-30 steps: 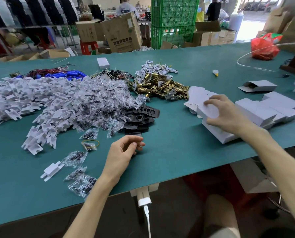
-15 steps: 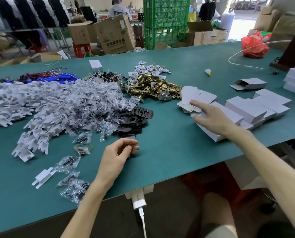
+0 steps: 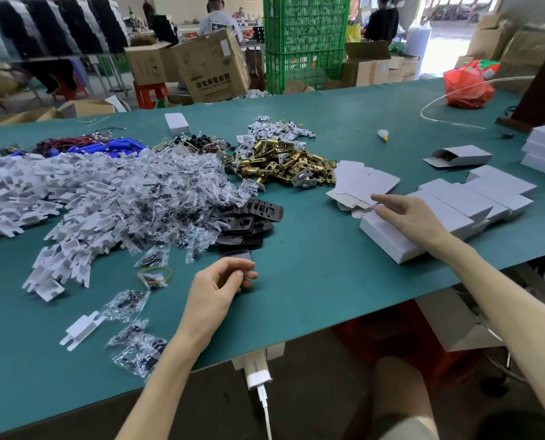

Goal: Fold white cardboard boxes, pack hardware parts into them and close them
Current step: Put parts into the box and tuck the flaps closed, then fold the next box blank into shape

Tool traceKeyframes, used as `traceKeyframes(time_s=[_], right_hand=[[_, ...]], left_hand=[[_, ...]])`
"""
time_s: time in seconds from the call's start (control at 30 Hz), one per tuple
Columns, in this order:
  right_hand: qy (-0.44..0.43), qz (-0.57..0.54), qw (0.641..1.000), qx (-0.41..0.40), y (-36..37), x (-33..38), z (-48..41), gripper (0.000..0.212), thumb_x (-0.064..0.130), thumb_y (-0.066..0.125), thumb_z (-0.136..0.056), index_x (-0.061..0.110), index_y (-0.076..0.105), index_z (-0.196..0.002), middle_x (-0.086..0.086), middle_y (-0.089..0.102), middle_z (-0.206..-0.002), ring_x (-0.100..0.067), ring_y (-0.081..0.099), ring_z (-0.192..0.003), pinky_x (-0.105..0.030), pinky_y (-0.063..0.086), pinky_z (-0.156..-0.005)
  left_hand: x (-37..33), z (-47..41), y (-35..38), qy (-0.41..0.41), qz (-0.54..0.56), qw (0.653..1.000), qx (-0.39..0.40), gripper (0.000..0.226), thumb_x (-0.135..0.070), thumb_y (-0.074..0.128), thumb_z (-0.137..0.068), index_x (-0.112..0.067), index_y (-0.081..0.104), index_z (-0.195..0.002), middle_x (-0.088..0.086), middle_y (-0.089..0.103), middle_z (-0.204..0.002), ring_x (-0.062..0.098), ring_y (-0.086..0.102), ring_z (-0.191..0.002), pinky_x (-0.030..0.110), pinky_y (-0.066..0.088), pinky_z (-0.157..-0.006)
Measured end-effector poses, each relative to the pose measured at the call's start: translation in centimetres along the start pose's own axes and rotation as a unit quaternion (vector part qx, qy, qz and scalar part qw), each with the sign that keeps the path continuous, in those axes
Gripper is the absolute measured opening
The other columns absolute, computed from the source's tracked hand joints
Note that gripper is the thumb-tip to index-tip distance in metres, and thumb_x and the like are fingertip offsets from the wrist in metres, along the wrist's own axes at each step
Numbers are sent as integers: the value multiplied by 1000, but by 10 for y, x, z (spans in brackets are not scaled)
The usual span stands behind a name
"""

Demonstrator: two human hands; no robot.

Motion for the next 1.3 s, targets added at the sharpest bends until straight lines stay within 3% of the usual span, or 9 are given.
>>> traceKeyframes(time_s=[0.13,0.4,0.53,0.7,0.8,0.93,1.03,1.23,1.3], right_hand=[[-9,-12,1000,13,-4,-1,-3,34,24,65,-99,25,67,-134,14,64,-134,-2,57,-126,-18,35,-104],[-29,66,997,3,19,16,-2,37,23,64,-98,20,65,-136,4,69,-129,-14,59,-123,-33,41,-110],[-82,122,989,4,54,37,-7,42,21,62,-99,14,58,-141,-1,62,-139,-13,53,-125,-19,32,-102],[2,364,931,-26,75,36,-43,50,30,45,-106,-1,38,-145,-22,40,-151,-38,33,-142,-48,24,-118],[75,401,913,-13,75,27,-57,61,34,43,-107,-7,27,-150,-31,31,-154,-43,28,-145,-51,20,-121],[42,423,904,-32,72,29,-66,40,32,44,-108,-2,56,-125,-27,59,-128,-43,55,-118,-44,42,-96],[-4,422,906,-41,72,39,-65,30,23,45,-108,0,64,-110,-24,66,-112,-43,62,-102,-37,38,-72],[-62,401,904,-133,60,77,-36,15,0,46,-98,-1,61,-104,-23,68,-100,-40,64,-91,-38,35,-66],[-167,342,901,-208,56,111,-7,22,-4,44,-98,-1,63,-107,-22,70,-97,-40,64,-89,-39,36,-66]], left_hand=[[0,1,0,-1,4,1000,0,25,3,56,-103,-12,75,-107,7,79,-95,12,72,-83,17,53,-76],[2,0,2,-7,-3,1000,0,25,2,56,-103,-14,75,-106,5,79,-94,13,73,-85,17,54,-79],[3,1,1,-13,-11,1000,1,26,0,56,-103,-17,76,-105,2,79,-93,14,75,-87,22,57,-83],[2,-1,0,-13,3,1000,-7,25,2,56,-103,-13,76,-105,5,79,-93,16,73,-84,18,54,-76],[3,-2,-1,-16,9,1000,-12,25,3,56,-103,-12,76,-105,6,78,-92,15,72,-83,18,53,-74],[4,-3,-2,-17,22,1000,-14,25,2,56,-103,-13,76,-105,5,79,-93,15,71,-83,18,52,-72],[4,-5,-5,-15,50,998,-19,24,0,56,-103,-14,76,-106,6,79,-96,14,72,-84,19,52,-72],[7,-6,-2,-13,31,999,-10,23,-1,57,-103,-15,76,-105,5,79,-94,13,71,-83,18,52,-71],[7,-6,-3,-10,36,999,-16,23,-5,56,-105,-16,76,-106,4,79,-97,14,72,-84,19,52,-71]])
Point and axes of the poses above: each hand's wrist, its own z-axis away from the middle knuckle, its own y-axis out of the palm, x = y × z, the point moved 8 cm from there along -z, towards the middle knuckle
